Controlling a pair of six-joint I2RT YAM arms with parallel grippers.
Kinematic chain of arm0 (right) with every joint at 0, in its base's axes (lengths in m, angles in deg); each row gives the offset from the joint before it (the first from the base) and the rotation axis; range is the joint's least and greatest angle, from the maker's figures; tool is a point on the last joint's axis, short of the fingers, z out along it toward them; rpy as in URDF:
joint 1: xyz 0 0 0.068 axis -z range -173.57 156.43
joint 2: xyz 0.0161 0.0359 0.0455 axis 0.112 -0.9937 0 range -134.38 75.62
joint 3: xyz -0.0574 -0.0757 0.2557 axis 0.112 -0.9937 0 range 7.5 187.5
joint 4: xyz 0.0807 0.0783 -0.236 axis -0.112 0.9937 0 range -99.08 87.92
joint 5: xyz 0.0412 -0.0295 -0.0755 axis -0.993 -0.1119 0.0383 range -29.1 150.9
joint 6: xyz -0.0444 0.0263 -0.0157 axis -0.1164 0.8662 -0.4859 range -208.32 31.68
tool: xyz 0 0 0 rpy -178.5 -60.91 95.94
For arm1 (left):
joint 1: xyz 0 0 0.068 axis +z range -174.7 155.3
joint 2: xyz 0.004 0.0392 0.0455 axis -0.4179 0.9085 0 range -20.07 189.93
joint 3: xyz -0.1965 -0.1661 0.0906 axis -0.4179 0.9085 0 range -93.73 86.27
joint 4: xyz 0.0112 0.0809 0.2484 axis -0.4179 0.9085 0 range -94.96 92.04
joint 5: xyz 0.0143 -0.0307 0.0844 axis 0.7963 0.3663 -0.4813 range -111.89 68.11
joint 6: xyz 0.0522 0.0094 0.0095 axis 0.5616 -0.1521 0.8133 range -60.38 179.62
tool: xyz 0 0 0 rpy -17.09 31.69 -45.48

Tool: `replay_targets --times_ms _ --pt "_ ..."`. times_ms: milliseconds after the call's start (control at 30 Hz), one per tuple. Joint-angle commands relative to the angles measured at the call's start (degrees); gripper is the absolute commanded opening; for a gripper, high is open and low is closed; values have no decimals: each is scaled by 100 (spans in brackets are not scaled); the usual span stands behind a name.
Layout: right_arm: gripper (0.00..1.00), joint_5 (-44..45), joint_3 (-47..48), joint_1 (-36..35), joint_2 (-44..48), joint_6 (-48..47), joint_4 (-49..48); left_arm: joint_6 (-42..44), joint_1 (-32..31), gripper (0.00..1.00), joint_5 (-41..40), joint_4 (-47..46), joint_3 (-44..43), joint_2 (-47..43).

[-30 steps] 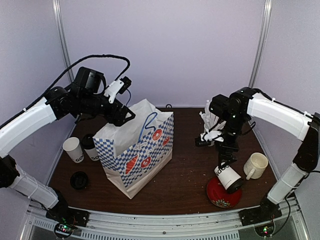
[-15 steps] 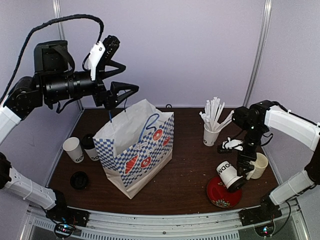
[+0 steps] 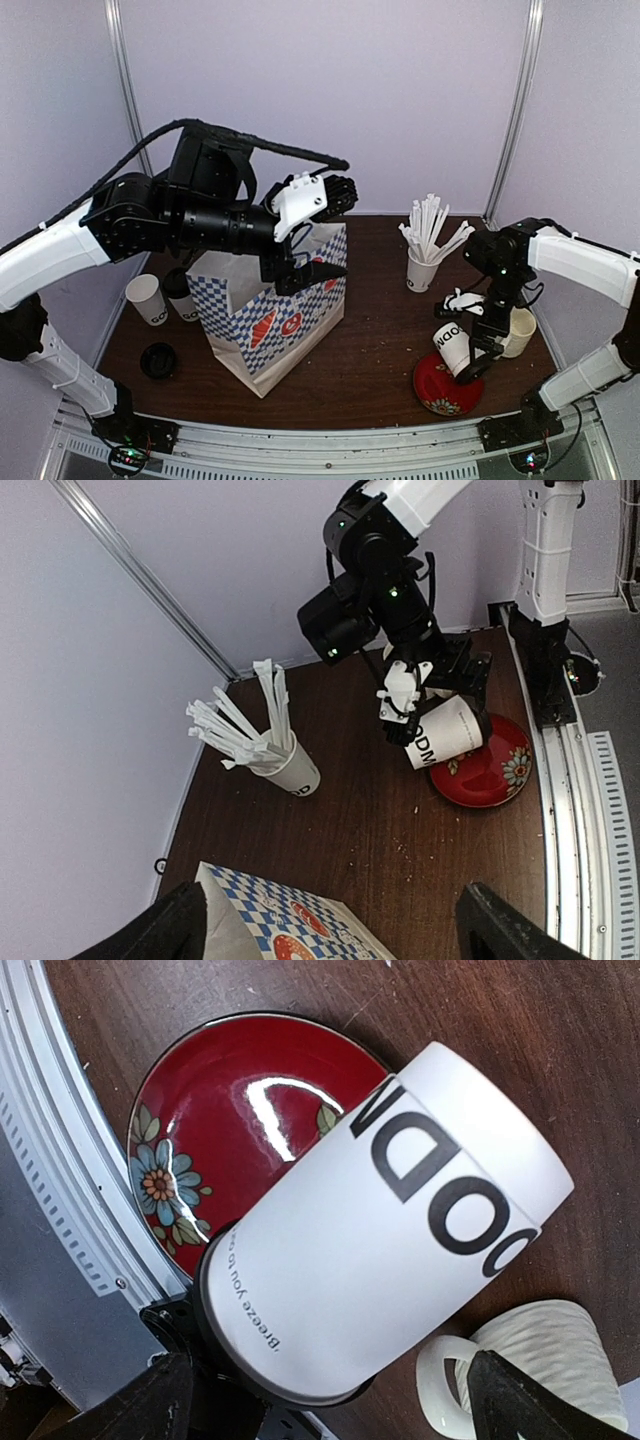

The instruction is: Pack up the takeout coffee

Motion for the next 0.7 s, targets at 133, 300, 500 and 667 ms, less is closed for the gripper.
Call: replay_targets --times_ms 133,300,500,667 --pt "100 59 -30 -31 -646 204 -305 90 -236 90 119 -524 253 -180" --pt "99 69 -51 -141 -989 203 -326 78 -253 90 71 -560 436 -264" --pt "99 -62 -43 -301 -1088 155 -363 -30 -280 90 126 -726 738 -375" --pt "96 -289 -45 -380 -1053 86 -543 -14 -318 90 328 -670 829 -309"
